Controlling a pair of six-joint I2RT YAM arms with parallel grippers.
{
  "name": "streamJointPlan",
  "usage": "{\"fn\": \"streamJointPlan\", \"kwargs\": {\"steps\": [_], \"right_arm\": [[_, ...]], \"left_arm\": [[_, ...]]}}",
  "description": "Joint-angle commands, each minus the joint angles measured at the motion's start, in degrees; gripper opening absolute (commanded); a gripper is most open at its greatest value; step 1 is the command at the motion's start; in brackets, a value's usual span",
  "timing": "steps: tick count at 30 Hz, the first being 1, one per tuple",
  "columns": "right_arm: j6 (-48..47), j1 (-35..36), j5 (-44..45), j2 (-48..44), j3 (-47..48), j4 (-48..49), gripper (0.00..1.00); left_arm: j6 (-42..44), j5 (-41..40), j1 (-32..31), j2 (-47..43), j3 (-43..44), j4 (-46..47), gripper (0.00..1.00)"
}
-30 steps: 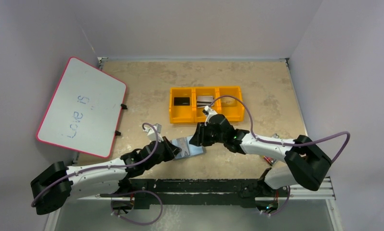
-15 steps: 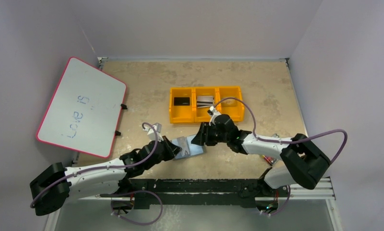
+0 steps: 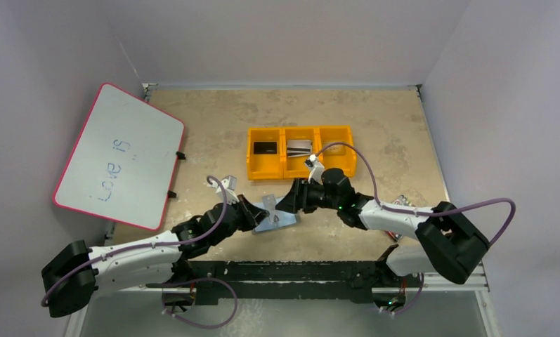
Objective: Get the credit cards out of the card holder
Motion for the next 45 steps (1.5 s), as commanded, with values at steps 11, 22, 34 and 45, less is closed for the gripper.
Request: {"fn": "streamJointPlan", "kwargs": {"steps": [11,22,34,45], "right_arm": [[2.11,-3.44,-9.96,-1.16,-1.88,12.12,0.71],[5.64,-5.01,-14.60,-2.56,-3.78,19.49,0.53],[5.82,-6.02,-15.22,-7.91,-3.54,17.37,0.20],[4.98,-6.18,-15.32,-9.27,-2.69,15.23,0.00]], "left_arm": [[2.28,4.53,-0.31,-2.19,1.91,9.68,0.00],[1.97,5.37,-0.32,-3.64,0.19,13.10,0.00],[1.77,5.56,-0.32,-2.85,-0.28,14.29,0.00],[1.31,4.33,-0.32,-3.08,-0.90,13.68,0.04]]}}
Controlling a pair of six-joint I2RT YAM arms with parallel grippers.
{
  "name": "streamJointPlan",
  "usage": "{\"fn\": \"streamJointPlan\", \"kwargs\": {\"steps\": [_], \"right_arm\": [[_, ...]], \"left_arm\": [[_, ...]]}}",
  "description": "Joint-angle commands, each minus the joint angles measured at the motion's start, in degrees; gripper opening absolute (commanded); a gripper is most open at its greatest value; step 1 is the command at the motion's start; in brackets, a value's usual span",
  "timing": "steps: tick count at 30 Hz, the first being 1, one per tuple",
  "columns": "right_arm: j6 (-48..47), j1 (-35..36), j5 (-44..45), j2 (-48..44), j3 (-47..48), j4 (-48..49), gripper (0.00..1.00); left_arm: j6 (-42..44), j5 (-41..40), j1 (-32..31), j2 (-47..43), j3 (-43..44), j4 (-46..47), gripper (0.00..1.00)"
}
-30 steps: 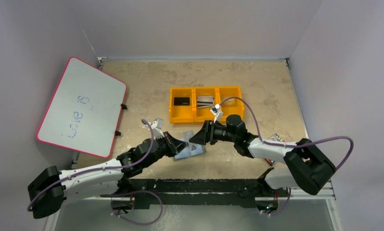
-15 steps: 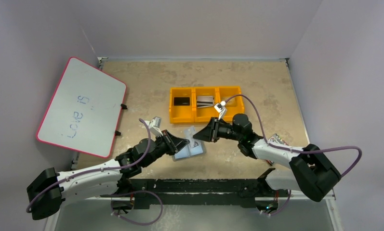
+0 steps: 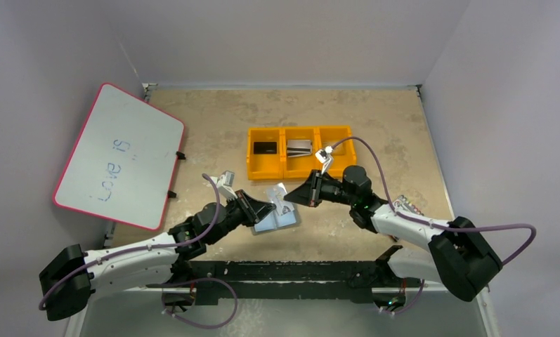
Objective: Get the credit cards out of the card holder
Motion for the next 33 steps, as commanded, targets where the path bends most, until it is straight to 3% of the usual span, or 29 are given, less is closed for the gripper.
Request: {"fn": "streamJointPlan", "kwargs": {"steps": [1,10,19,33], "right_arm": [[-0.72,0.42,-1.54,-1.70,1.49,0.59,0.00],[-2.09,0.36,0.05,-2.23,2.27,-2.78,0.00],[-4.49,0.37,1.86,-1.53,4.22,-7.07,0.00],[-11.98,0.38,7.59,-3.70,6.91,-15.03,0.00]], "left_arm": [[0.18,-0.37,-0.34,-0.18,-0.13,2.09,0.07],[0.02,-1.68,-0.34,-1.05,0.27,-0.55,0.33],[-0.64,-11.06,-0.34,-5.53,3.11,-13.34,0.56],[-5.33,-26.98,-0.34,-6.63,12.24,-32.58,0.62]]}}
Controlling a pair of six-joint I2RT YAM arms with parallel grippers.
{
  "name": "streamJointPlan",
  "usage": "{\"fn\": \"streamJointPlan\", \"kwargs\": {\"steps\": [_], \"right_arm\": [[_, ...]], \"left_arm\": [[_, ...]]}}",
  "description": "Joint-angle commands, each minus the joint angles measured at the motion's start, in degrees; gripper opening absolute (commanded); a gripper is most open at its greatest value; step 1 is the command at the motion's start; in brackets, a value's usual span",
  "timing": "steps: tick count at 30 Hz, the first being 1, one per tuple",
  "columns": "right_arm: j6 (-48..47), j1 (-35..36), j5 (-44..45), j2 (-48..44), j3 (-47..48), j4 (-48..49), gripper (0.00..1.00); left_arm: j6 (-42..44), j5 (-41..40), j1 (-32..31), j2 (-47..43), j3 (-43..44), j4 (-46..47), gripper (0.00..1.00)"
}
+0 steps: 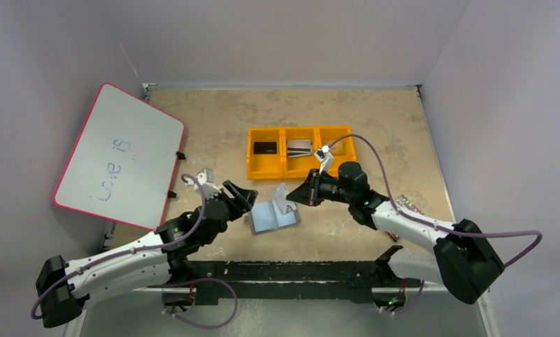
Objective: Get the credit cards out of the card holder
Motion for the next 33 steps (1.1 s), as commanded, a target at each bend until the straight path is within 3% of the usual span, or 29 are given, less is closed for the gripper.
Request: {"fn": "streamJointPlan", "kwargs": {"steps": [1,10,17,25,33], "right_arm": [[-5.78,0.23,4.71,-3.12,3.66,-3.36,0.00],[-15.01,0.25,17.13,-8.10,5.04,-9.02,0.00],[-27.31,0.27,27.13,-8.85,7.15,-9.41,0.00],[-51.57,0.23,32.53,-5.24,10.68,-6.29,0.00],[-65.62,0.23,34.81,3.92,17.49,-9.68,0.00]], "left_arm": [[-0.30,-6.28,-0.32,0.80,5.88,-5.97,0.62],[0.73,-5.80,-0.32,1.02,6.72,-8.91,0.63],[0.88,-2.63,-0.30,0.69,4.67,-8.44,0.64],[2.41,-1.30,-0.32,0.83,4.65,-8.36,0.70],[2.41,-1.83,-0.32,-0.64,4.84,-9.85,0.73]]}}
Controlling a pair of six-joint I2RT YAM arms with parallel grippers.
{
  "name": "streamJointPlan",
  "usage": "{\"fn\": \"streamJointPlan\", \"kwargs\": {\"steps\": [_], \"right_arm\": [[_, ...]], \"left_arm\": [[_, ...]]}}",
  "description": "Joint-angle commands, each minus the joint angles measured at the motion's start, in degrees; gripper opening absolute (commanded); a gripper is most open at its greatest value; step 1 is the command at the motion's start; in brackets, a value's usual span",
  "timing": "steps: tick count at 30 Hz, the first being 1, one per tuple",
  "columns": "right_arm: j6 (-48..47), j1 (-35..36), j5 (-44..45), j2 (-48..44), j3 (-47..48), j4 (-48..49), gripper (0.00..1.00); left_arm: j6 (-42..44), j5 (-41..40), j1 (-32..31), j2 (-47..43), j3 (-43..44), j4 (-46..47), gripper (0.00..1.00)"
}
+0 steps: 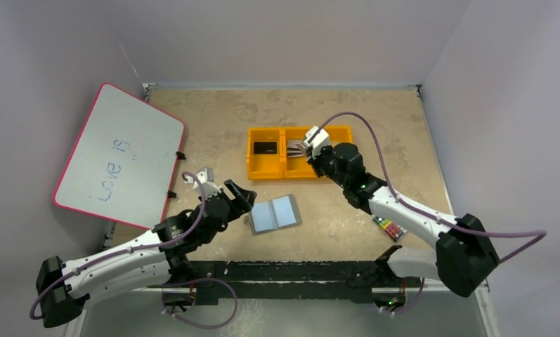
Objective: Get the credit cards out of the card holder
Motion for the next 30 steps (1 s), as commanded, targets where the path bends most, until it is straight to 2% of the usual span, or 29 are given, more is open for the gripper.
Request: {"fn": "streamJointPlan", "kwargs": {"steps": [1,13,20,30], "right_arm": [[-12.17,0.24,4.00,4.20,5.75,0.68,0.00],[-25.35,0.19,3.20,15.75,10.58,2.25,0.00],[-31.17,0.23,7.03,20.84,10.82,7.51,0.00],[-40.35,0.20,5.50,30.12,16.01,8.77,0.00]], "left_arm": [[1.41,0.00,-0.32,-1.67,0.35,-0.27,0.73],[1.71,0.07,-0.32,-2.56,1.24,-5.05,0.74],[1.65,-0.01,-0.30,-4.30,1.57,-8.02,0.74],[1.67,-0.77,-0.32,-7.17,1.89,-10.37,0.73]]}}
